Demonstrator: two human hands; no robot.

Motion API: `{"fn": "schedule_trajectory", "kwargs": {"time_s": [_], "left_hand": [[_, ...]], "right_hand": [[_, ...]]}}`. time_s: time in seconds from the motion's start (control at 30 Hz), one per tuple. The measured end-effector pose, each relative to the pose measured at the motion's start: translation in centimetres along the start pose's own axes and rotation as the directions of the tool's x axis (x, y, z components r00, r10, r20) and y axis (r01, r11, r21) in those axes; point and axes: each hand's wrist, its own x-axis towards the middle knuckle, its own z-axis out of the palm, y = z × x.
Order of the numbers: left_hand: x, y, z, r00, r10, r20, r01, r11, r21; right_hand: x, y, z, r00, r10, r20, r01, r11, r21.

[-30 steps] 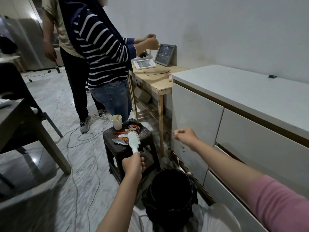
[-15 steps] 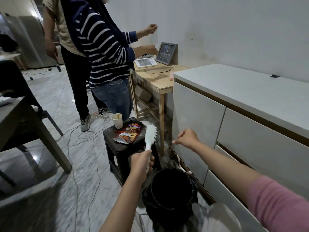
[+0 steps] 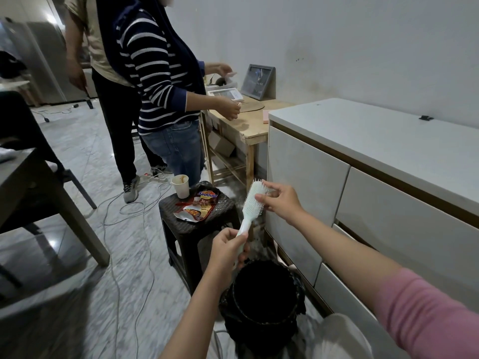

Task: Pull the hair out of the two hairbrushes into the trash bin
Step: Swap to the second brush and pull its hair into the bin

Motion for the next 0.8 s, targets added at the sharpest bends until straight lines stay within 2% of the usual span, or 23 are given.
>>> {"fn": "schedule_trajectory", "kwargs": {"time_s": [0.2,0.37,0.5,0.8], "left_hand": [[0.2,-0.9,0.5,0.956,0.264,-0.128,-0.223,0.937,0.269],[0.2,-1.2,0.5,0.910,0.380,-0.166,-0.261,0.836,0.482],[0.1,-1.1,0.3,0.909,0.390,-0.147,-0.256,0.800,0.543],[-0.1,-1.2,1.0,0.914,0.373,-0.161,-0.183,0.732,0.656]], "right_hand": [[0.5,-0.9,1.2,0.981,0.055,-0.186,-0.069,0.995,-0.071],[0.8,-2.1,1.6,0.950,0.186,-0.251,-0.197,0.980,-0.020],[0.7,-2.0,1.7,0.943,0.193,-0.270,-0.219,0.973,-0.072],[-0.9,-2.3,1.4,0.978,-0.011,-0.209,-0.081,0.901,-0.426]]}}
